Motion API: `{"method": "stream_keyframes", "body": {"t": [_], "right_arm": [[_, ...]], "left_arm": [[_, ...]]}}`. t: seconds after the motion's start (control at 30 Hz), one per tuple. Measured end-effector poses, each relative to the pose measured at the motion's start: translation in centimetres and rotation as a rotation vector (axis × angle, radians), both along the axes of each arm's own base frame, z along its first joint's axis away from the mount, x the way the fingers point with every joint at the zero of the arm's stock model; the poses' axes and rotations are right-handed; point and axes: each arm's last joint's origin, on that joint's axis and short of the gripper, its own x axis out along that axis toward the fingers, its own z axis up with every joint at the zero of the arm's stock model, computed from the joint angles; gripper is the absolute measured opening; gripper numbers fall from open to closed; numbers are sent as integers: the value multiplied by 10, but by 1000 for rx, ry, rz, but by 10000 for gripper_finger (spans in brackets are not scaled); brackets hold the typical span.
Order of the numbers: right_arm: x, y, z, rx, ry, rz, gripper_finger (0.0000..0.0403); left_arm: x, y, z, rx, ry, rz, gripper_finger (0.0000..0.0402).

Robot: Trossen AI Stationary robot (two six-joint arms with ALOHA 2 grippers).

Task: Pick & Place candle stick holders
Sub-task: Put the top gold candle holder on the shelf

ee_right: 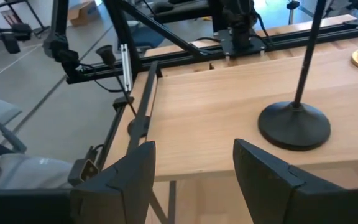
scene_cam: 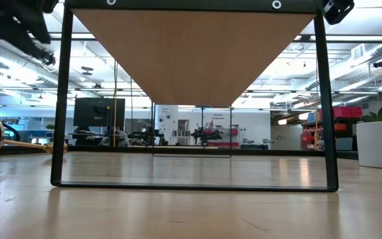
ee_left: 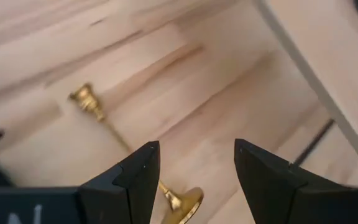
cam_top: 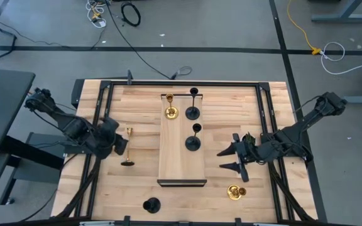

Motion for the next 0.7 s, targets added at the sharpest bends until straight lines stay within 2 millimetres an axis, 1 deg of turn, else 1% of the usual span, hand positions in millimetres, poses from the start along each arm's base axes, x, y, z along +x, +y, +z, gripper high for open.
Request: {"method": "stream_keyframes", "body": {"t": [0.13, 0.33, 0.53, 0.7], "right_arm": [[-1, 3, 1, 7, -10, 15, 217], [-3, 7, 2, 15, -21, 34, 217], [-5, 11, 6, 35, -54, 54, 217], [-6, 14, 8, 29, -77, 76, 217]], "left_arm": [[-1, 0, -9, -102, 10, 127, 208], [0, 0, -39, -187, 148, 214, 208], [7, -1, -67, -182, 126, 239, 208], [11, 3, -88, -196, 116, 292, 208]]}}
